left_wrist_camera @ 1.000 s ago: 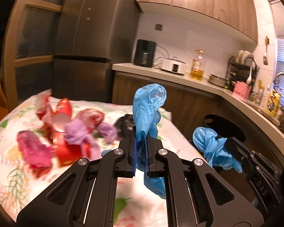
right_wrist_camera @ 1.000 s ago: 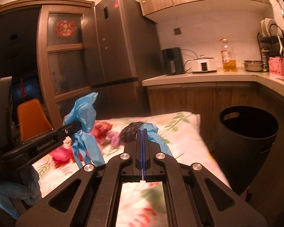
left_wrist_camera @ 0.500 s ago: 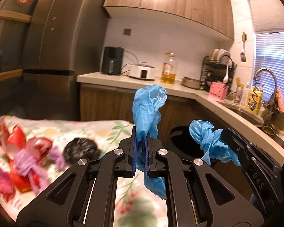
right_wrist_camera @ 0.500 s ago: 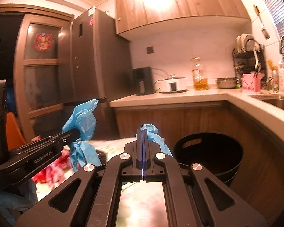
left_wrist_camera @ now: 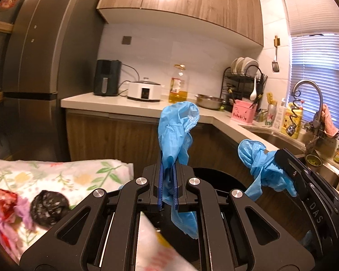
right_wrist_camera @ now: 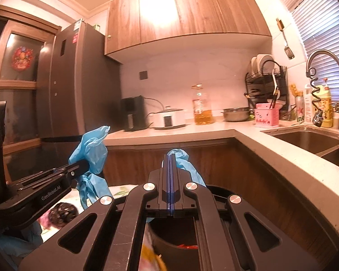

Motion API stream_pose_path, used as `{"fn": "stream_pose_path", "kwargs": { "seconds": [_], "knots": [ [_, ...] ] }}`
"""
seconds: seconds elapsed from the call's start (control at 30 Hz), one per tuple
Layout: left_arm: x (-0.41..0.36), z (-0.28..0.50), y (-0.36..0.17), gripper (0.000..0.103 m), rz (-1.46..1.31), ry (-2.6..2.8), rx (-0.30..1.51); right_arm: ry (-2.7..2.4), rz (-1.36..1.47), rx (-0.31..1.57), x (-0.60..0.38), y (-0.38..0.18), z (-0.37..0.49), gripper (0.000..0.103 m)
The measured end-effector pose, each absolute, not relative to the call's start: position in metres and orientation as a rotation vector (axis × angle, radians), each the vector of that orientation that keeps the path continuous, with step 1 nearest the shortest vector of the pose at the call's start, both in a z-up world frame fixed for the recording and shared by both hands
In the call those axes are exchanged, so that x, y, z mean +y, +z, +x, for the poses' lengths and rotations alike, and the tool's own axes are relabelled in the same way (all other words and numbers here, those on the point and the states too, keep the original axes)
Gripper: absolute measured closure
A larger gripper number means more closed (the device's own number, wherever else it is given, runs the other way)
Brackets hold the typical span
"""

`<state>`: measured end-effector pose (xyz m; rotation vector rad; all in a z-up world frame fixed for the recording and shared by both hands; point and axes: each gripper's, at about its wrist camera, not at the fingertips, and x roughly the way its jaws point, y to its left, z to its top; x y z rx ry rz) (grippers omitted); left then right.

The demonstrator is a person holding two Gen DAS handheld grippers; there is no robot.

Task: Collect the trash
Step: 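Carry both blue gloves over the black trash bin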

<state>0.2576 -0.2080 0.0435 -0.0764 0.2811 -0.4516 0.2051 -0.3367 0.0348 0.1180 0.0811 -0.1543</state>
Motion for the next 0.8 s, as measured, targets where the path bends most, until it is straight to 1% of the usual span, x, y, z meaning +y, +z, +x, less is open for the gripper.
{"fn": "stream_pose_path", "kwargs": {
  "seconds": [0.23,0.8],
  "knots": [
    [-0.235,0.276,0.035,0.097,-0.071,-0.493,0.301,-0.182,0.134,0.092,-0.356,0.028,0.219,0.102],
    [-0.268,0.298,0.019,0.097,-0.067,-0.541,0.33,-0.201,0.163,0.111,-0.385,0.019,0.235,0.102]
  ]
}}
